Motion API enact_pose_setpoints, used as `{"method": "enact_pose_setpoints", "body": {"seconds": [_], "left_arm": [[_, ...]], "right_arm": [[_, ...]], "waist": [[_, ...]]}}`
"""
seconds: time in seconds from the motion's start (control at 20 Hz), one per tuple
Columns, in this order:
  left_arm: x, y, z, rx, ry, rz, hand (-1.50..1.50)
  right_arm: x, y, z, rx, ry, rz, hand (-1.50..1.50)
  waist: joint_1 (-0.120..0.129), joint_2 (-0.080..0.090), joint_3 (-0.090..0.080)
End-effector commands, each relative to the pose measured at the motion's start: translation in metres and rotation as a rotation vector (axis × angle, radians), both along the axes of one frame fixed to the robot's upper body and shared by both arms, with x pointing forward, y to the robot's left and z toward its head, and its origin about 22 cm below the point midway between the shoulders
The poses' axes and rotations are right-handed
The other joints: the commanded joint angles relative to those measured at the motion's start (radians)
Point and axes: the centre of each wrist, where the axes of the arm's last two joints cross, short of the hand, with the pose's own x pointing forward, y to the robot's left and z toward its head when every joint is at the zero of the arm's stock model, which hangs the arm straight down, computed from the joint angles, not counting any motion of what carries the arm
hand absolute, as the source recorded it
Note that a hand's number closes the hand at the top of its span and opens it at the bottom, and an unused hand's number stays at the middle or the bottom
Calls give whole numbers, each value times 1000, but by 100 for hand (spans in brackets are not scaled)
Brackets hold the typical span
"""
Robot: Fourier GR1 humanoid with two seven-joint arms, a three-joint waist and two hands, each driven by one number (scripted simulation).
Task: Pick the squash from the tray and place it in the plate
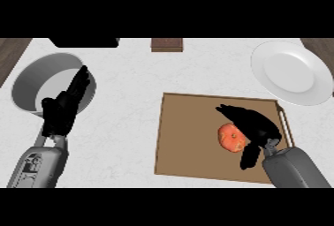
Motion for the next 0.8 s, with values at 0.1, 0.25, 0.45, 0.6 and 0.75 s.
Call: {"method": "enact_pose_setpoints", "body": {"seconds": [0.1,0.25,0.45,0.6,0.75], "left_arm": [[7,23,7,-1,6,-7,0],[5,-24,-8,-7,-2,-8,0],[-1,4,8,19,-5,-15,0],[11,9,0,-14,10,-4,0],[-2,-2,-4,-5,4,-8,0]], "right_arm": [[7,0,-7,13,-62,29,150],[13,-13,-11,19,-114,23,150],[6,2,-28,25,-131,27,150],[14,-5,-18,46,-162,10,150],[12,-11,-22,114,-272,-2,150]], "waist": [[-1,0,0],[-2,1,0],[0,0,0],[-3,0,0],[-1,0,0]]}}
